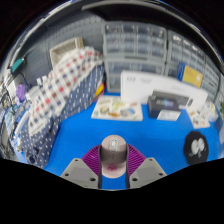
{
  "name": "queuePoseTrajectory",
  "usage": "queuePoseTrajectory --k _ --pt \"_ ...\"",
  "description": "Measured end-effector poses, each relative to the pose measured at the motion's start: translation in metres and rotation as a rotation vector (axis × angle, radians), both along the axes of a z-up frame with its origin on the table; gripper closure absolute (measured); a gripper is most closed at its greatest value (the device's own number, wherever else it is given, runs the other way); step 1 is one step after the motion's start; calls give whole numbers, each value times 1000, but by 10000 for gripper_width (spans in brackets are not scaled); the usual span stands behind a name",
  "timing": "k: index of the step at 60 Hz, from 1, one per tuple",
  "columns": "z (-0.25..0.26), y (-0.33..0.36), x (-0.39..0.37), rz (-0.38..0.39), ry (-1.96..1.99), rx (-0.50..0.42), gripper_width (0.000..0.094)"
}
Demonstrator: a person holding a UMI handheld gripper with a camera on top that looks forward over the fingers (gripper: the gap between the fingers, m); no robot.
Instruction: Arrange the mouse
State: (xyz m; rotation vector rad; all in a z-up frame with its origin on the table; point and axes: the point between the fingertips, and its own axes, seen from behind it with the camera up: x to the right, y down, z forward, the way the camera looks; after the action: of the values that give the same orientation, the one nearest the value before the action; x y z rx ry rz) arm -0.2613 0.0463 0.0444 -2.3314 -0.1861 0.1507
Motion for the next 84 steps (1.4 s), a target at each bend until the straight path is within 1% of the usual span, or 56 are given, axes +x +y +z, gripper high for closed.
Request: queuePoseTrajectory --k 7,13,19,22,25,28,34,41,50,52,55,57,58,60,61,63,67,70,76,78,81,83,84 --pt "92 25 58 32 14 155 626" --pt "151 38 132 13 -6 251 624" --pt "187 47 209 -20 -8 325 626" --pt "190 52 247 -43 -13 328 626" --pt "181 55 283 -71 -24 312 627" --pt "161 54 313 -92 -33 280 628" --pt "102 53 355 -122 -41 178 630" --pt "30 42 377 -142 -39 55 626" --pt "-34 30 377 -118 -42 -56 625" --pt "-45 28 376 -106 -46 -77 599" --pt "-59 26 375 -98 -47 -99 591" --pt "-56 31 374 -108 -37 -69 592" --pt "-57 30 374 -116 -29 -71 579" --pt "-56 30 374 -124 -18 -66 581" --pt "-57 29 374 -125 -16 -69 559" --pt "-56 29 375 -122 -18 -69 552" --pt "-57 30 375 -117 -31 -59 504" --pt "-58 31 375 -110 -39 -50 484" --pt "-58 32 374 -121 -33 -43 430" --pt "-58 30 371 -120 -25 -52 360" --pt "-55 26 362 -97 -7 -73 181" --pt "-48 25 357 -81 -9 -67 62" --pt "-43 26 357 -83 -15 -55 71"
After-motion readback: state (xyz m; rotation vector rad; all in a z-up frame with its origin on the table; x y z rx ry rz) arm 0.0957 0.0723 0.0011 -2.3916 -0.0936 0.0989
